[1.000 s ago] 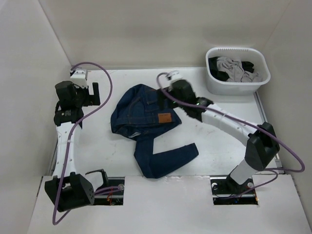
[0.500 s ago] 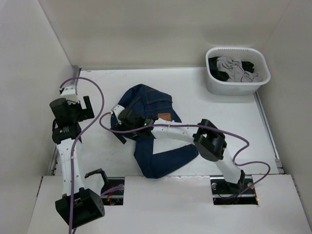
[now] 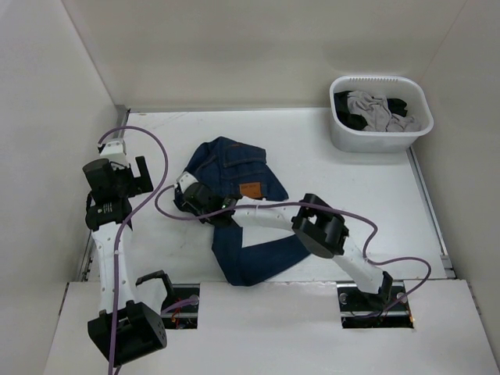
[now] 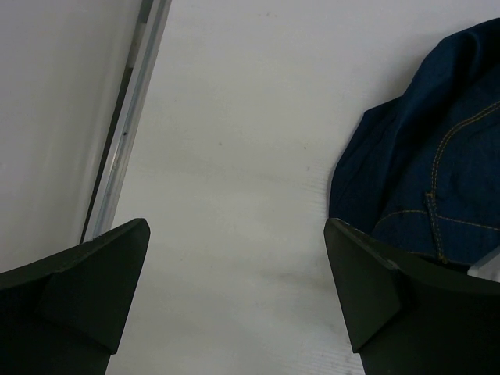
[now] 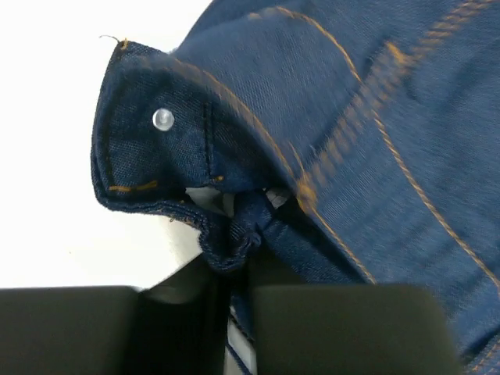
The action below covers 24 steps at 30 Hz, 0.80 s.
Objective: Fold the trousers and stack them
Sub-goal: Flatten the trousers out
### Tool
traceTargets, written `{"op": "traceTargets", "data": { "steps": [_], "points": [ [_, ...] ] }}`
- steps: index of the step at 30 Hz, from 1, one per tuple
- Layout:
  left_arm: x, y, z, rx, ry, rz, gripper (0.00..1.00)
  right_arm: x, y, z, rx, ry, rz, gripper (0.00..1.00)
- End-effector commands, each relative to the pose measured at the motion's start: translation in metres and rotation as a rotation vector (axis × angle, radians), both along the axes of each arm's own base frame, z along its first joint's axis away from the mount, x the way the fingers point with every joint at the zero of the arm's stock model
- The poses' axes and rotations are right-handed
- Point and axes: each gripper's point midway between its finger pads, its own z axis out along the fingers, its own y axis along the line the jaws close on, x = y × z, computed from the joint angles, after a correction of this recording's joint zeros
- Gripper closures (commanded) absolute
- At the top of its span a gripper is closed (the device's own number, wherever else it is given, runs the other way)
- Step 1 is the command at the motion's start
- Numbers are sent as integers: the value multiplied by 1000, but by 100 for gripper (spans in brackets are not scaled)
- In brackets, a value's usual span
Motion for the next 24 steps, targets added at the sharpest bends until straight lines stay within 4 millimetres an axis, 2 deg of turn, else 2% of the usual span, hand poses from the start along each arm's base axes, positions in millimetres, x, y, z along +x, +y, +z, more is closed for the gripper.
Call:
{"op": "traceTargets", "data": {
  "steps": [1, 3, 4, 6, 7, 9, 11, 13, 15, 18, 20, 22, 23, 24],
  "points": [
    [4, 4, 23, 21, -68, 12, 0, 31, 2, 92, 256, -45, -93, 98],
    [6, 5, 29, 30, -77, 11, 0, 33, -15, 166, 439, -53, -118, 98],
    [8, 4, 34, 35, -86, 2, 0, 32, -31, 211, 541, -68, -129, 97],
    [15, 2, 44, 50, -102, -23, 0, 25, -70, 277, 670, -95, -150, 93],
    [20, -4, 48, 51, -106, -56, 0, 24, -94, 300, 710, -106, -168, 93],
    [32, -24, 52, 45, -93, -144, 0, 19, -141, 318, 747, -90, -220, 91],
    [40, -53, 47, 48, -49, -260, 0, 15, -188, 310, 750, -49, -296, 89],
    [44, -94, 36, 74, 22, -411, 0, 8, -235, 290, 757, 3, -389, 88],
    [37, -142, 21, 112, 100, -589, 0, -1, -282, 269, 798, 46, -485, 86],
    [4, -214, -5, 158, 217, -859, 0, -19, -353, 233, 874, 68, -679, 82],
    [-26, -249, -28, 198, 297, -1021, 0, -36, -388, 206, 894, 80, -783, 73],
    [-54, -269, -54, 235, 380, -1142, 0, -52, -409, 171, 883, 124, -868, 66],
    [-64, -273, -66, 252, 419, -1181, 0, -58, -417, 157, 873, 145, -908, 57],
    [-74, -274, -78, 269, 460, -1209, 0, -66, -427, 135, 862, 185, -974, 51]
  ]
}}
